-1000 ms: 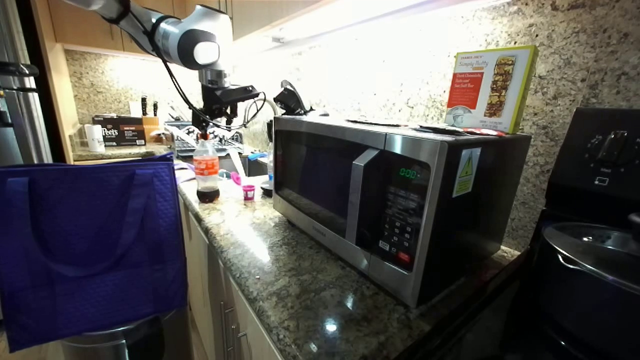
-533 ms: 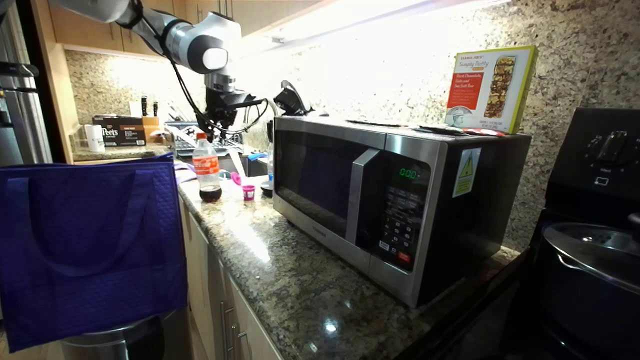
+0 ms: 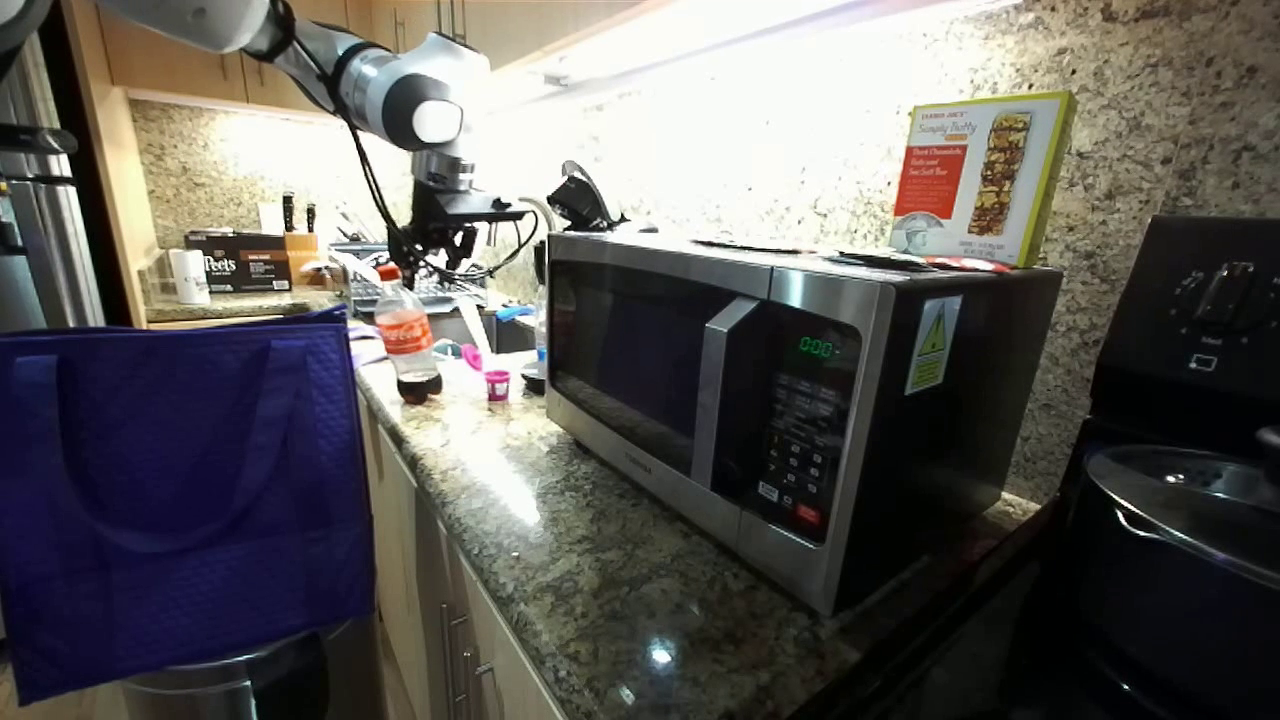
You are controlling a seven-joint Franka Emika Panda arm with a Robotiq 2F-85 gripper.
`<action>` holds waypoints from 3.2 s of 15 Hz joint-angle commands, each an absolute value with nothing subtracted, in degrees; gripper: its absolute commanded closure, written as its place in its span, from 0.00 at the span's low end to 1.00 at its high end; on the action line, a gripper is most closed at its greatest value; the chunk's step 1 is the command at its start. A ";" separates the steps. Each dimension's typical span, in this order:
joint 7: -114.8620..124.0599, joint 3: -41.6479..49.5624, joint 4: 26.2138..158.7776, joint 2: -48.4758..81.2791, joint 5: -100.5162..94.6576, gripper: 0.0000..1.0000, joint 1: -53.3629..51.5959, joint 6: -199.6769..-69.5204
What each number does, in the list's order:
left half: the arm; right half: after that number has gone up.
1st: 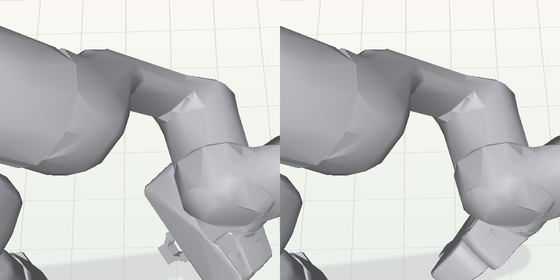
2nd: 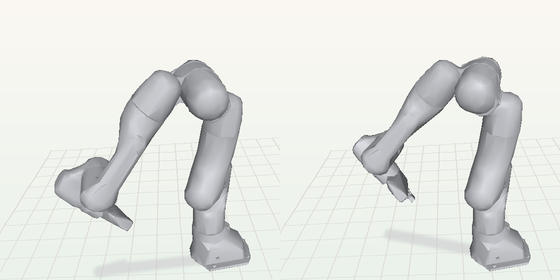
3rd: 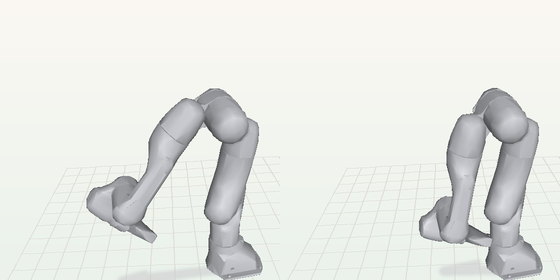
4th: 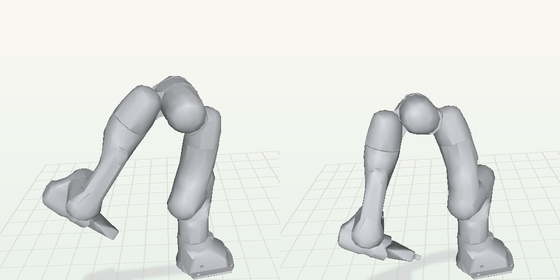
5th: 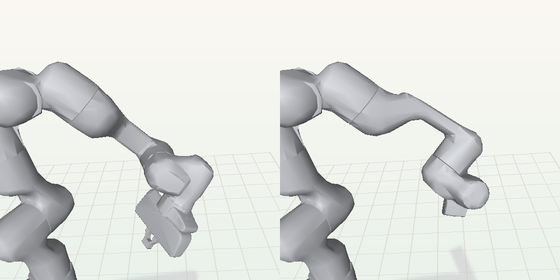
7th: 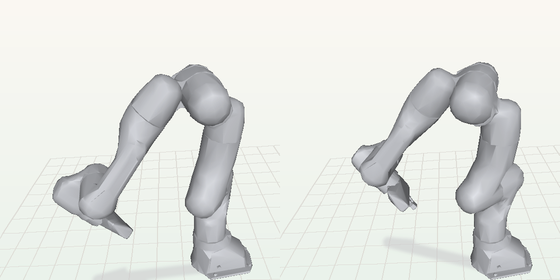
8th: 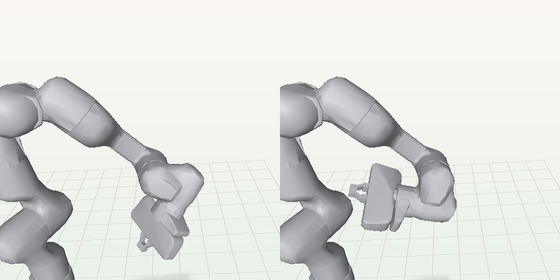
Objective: Close the microwave door, place the pink jar on the counter, then put the coca-cola bottle in the bag
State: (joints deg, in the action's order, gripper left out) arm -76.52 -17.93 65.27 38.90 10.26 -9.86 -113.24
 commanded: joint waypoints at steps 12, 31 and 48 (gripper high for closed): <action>-52.11 -13.88 66.68 35.75 10.12 0.00 -10.48 -106.74; -51.03 -13.47 61.77 38.00 8.04 0.00 -14.58 -99.02; -52.97 -13.05 61.83 38.61 7.77 0.29 -14.53 -100.71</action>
